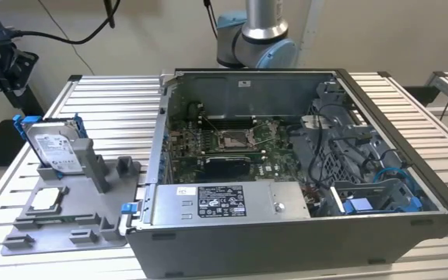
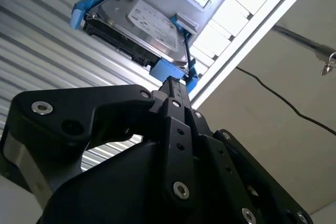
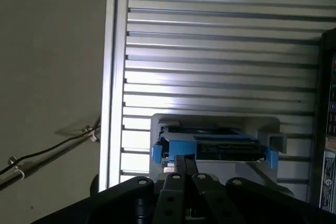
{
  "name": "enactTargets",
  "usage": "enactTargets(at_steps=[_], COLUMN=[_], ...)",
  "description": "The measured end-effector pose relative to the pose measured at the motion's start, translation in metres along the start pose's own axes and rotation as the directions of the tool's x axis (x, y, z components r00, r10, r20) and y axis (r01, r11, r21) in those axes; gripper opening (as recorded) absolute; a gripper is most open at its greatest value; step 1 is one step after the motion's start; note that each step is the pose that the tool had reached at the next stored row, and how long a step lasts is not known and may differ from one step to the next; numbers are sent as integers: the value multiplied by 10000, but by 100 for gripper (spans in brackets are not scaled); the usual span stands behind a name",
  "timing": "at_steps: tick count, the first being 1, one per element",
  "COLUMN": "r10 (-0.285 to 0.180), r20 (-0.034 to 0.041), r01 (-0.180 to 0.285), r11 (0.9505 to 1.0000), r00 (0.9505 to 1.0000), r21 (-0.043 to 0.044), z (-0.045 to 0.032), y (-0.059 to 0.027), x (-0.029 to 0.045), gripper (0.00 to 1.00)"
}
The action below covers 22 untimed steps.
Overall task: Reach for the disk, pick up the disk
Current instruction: 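Reach for the disk, then pick up the disk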
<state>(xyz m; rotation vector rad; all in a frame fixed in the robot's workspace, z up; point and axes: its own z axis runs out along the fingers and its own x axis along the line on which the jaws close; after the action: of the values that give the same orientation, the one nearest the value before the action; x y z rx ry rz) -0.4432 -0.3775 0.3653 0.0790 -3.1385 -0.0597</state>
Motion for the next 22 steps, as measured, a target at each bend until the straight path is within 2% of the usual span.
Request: enactTargets(at_steps=[5, 9, 13, 17, 22], r10=[-756, -1467, -2174, -2874, -3515], r20=[-27, -57, -86, -113, -139], r01=[756, 1467, 2175, 2874, 3516], r11=[9971, 9892, 9761, 9578, 9362], r00=[9971, 9892, 9760, 9578, 9361], r21=[3, 13, 13, 8, 2], z=[1, 1, 0, 0, 0], y=[0, 0, 0, 0, 0], x=[2, 1, 2, 2, 2], gripper=[0, 0, 0, 0, 0])
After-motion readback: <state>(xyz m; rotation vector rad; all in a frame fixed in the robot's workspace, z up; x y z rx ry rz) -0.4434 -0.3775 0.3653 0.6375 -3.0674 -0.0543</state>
